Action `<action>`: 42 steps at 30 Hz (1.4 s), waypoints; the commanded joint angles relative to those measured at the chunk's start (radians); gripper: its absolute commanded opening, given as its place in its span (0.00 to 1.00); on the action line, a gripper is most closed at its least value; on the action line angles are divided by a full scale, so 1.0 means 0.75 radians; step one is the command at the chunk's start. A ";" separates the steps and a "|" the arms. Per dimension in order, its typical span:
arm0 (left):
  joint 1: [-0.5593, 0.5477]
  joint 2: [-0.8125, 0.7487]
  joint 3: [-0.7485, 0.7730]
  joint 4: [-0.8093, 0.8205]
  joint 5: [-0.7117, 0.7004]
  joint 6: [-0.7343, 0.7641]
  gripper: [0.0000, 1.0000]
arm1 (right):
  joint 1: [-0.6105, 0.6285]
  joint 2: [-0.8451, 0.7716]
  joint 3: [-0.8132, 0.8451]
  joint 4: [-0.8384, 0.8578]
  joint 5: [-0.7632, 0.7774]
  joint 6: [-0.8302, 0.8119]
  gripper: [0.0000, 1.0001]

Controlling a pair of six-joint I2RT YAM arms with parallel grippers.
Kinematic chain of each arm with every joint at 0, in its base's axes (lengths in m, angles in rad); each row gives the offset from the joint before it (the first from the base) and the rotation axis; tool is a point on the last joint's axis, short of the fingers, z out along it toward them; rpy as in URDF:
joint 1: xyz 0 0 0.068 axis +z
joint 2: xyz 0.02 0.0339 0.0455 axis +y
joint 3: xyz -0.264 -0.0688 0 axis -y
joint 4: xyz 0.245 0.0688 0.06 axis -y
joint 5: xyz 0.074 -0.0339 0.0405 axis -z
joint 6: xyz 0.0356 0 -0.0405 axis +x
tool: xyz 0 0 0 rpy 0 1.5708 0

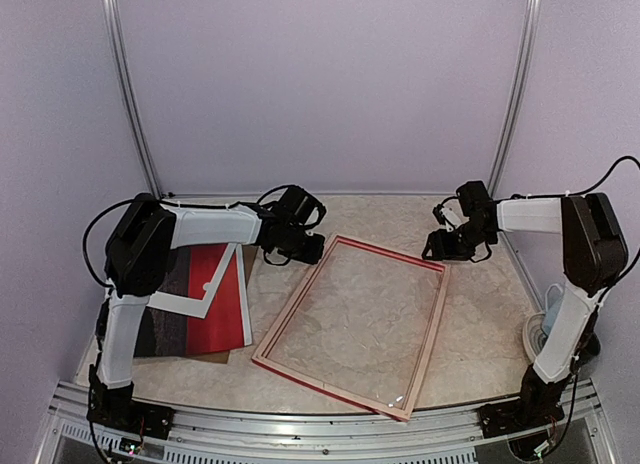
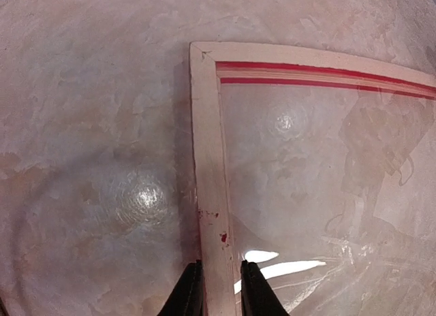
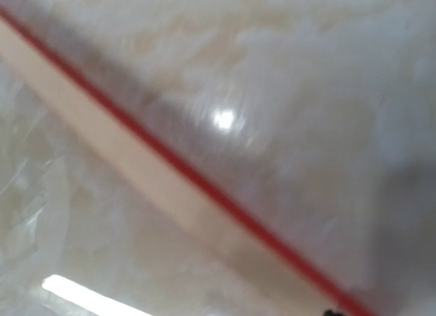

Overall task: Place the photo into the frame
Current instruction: Pick up the frame body from the center of the board.

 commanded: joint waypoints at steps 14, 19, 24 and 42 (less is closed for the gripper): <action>-0.037 -0.546 -0.607 -0.001 0.041 -0.271 0.51 | 0.057 0.294 0.290 -0.161 0.089 -0.309 0.64; -0.046 -0.664 -0.728 0.027 0.088 -0.319 0.54 | 0.087 0.335 0.322 -0.163 0.091 -0.349 0.59; -0.055 -0.741 -0.809 0.047 0.093 -0.348 0.54 | 0.095 0.378 0.382 -0.184 0.094 -0.361 0.30; -0.073 -0.748 -0.820 0.078 0.058 -0.394 0.56 | 0.096 0.115 0.240 -0.152 0.059 -0.266 0.00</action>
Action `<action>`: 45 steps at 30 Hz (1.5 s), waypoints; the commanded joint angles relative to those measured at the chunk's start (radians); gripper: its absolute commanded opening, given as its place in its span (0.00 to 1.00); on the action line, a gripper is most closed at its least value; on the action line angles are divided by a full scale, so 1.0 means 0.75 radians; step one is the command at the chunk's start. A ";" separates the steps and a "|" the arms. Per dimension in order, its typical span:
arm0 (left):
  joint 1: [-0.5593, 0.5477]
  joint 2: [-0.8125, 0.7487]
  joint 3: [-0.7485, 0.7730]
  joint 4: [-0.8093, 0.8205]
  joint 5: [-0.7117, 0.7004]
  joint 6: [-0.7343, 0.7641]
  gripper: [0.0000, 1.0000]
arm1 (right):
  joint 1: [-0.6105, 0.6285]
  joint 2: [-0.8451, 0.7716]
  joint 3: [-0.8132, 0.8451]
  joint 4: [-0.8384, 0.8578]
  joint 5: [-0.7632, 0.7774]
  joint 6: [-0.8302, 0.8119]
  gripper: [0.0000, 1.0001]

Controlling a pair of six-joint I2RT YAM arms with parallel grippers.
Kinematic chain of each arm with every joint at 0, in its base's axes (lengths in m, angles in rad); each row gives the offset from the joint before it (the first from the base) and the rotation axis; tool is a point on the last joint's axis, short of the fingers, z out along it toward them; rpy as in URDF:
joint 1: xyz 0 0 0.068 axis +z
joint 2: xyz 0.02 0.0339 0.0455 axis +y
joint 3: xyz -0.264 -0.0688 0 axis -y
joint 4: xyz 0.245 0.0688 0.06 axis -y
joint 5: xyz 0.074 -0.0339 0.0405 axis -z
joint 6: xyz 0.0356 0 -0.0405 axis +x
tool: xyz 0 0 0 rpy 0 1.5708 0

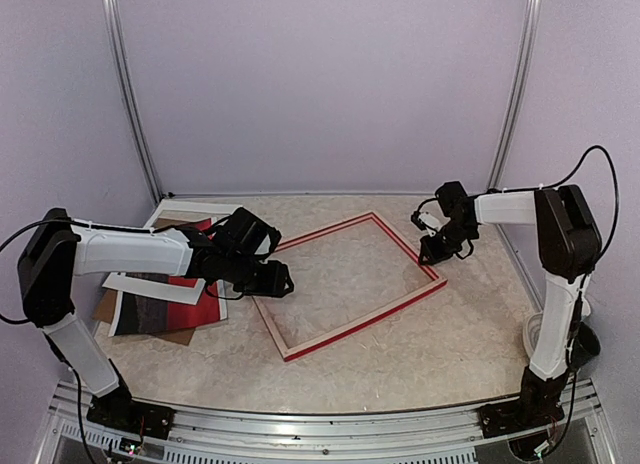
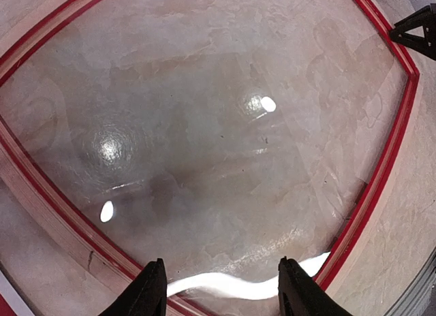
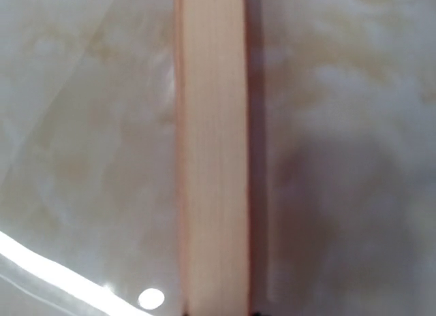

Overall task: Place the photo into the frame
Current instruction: Pick up the frame body from the center of the board, then place the object at the center of the board.

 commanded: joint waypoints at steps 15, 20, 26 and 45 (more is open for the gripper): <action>-0.103 -0.048 0.114 0.109 -0.050 0.054 0.94 | 0.008 -0.535 -0.280 0.010 0.070 0.332 0.00; -0.134 -0.013 0.136 0.144 -0.052 0.044 0.96 | 0.016 -0.633 -0.348 0.034 0.109 0.412 0.00; -0.220 -0.002 0.172 0.192 -0.087 0.123 0.99 | 0.023 -0.671 -0.368 0.025 0.161 0.445 0.00; -0.058 -0.096 0.000 0.181 -0.286 -0.154 0.99 | 0.053 -0.763 -0.591 0.206 0.288 0.536 0.00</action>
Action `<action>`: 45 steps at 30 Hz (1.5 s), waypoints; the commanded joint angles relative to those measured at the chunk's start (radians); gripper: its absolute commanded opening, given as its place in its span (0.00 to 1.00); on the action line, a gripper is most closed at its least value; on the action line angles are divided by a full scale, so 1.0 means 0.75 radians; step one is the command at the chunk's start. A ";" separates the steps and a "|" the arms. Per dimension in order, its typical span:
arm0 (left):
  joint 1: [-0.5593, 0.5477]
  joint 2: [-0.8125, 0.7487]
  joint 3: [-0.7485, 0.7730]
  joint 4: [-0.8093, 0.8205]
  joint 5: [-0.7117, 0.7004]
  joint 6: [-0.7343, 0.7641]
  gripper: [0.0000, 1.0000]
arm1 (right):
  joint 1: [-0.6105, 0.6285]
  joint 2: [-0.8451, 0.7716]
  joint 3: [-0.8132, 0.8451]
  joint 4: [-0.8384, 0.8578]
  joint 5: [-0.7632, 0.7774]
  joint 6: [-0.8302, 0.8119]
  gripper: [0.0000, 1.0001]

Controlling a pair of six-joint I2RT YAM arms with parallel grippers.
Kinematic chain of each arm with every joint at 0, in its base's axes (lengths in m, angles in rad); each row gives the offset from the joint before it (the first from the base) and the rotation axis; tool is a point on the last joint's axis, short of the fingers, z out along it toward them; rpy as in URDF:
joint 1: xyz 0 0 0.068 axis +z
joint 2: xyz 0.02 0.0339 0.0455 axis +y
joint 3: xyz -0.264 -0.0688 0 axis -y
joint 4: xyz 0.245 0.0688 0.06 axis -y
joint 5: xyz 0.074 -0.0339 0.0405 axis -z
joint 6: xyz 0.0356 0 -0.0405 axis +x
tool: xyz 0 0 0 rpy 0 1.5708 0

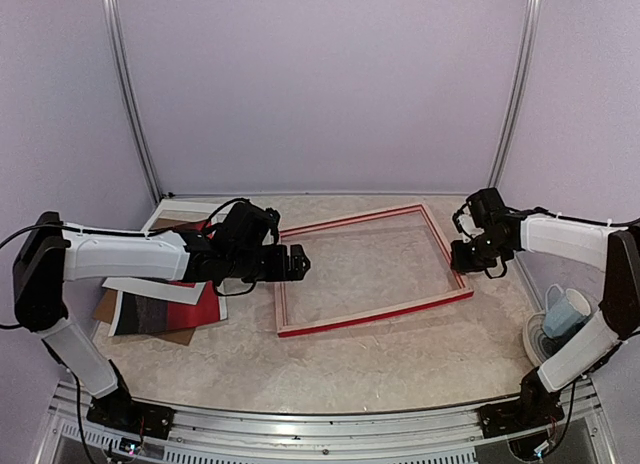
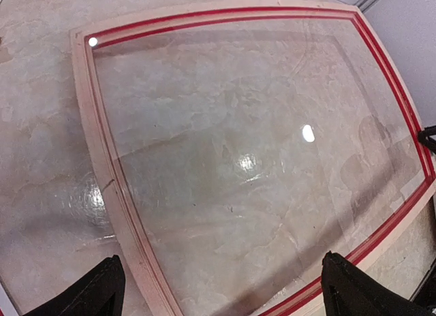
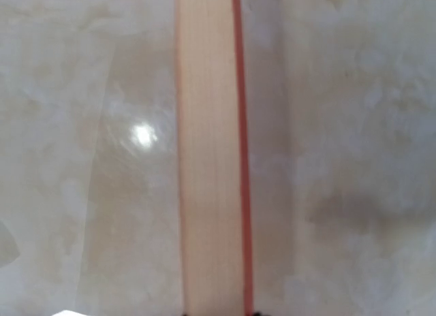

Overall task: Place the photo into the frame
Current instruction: Place the object at the center of the board.

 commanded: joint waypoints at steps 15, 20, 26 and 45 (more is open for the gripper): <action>0.234 0.018 0.136 -0.092 -0.047 0.006 0.99 | 0.074 -0.045 -0.283 0.258 -0.035 0.246 0.00; 0.257 0.114 0.227 -0.084 -0.023 0.032 0.99 | 0.081 -0.038 -0.344 0.263 -0.035 0.262 0.00; 0.266 0.203 0.323 -0.081 0.008 0.051 0.99 | 0.081 -0.035 -0.363 0.251 -0.031 0.269 0.10; 0.303 0.470 0.635 0.068 0.452 0.157 0.99 | 0.079 0.195 0.273 0.177 -0.183 0.138 0.71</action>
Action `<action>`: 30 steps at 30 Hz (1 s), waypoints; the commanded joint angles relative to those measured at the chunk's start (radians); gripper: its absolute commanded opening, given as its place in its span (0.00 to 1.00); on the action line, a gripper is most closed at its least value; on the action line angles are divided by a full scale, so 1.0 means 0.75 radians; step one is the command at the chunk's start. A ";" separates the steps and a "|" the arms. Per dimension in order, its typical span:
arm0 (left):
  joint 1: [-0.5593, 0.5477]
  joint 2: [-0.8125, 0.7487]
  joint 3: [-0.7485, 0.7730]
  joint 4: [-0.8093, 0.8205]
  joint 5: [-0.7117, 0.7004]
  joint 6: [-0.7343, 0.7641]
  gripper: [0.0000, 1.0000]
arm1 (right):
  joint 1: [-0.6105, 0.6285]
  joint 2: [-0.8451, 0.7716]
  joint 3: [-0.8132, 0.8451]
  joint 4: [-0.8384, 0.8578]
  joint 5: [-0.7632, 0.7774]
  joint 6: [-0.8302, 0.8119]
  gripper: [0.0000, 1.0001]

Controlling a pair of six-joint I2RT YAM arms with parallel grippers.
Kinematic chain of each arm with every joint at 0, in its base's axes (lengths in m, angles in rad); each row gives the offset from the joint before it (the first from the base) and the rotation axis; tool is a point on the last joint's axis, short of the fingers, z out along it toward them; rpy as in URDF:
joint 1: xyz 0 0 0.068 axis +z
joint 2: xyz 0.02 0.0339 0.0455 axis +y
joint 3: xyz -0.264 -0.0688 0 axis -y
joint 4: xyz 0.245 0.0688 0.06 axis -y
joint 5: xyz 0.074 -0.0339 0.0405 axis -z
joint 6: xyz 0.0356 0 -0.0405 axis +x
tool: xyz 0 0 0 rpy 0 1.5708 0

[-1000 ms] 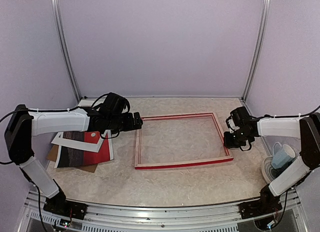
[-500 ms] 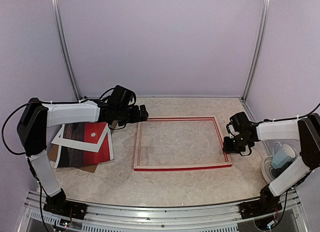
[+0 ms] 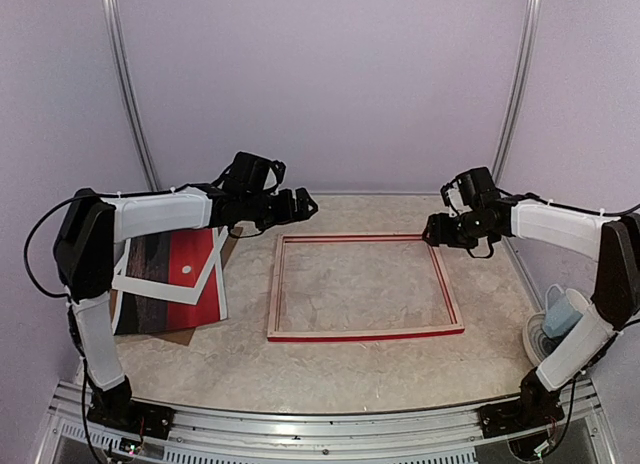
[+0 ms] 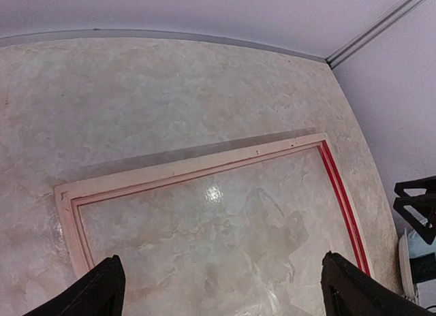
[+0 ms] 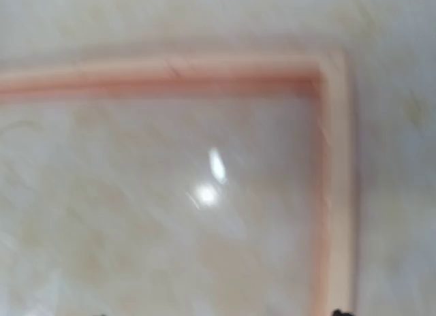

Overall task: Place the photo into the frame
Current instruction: Place the object at the center of the board, then adjust the glass panel in the frame body.

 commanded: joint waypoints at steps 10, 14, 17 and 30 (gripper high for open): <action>0.011 0.373 0.257 0.131 0.276 -0.025 0.99 | -0.010 0.533 0.515 0.077 -0.371 -0.028 0.74; 0.028 0.436 0.315 0.109 0.250 -0.041 0.99 | -0.029 0.633 0.574 0.106 -0.431 -0.009 0.75; 0.045 0.481 0.359 0.062 0.212 -0.056 0.99 | -0.042 0.691 0.601 0.105 -0.446 -0.006 0.75; 0.051 0.568 0.430 -0.131 0.017 -0.057 0.99 | -0.079 0.762 0.614 0.127 -0.465 -0.002 0.76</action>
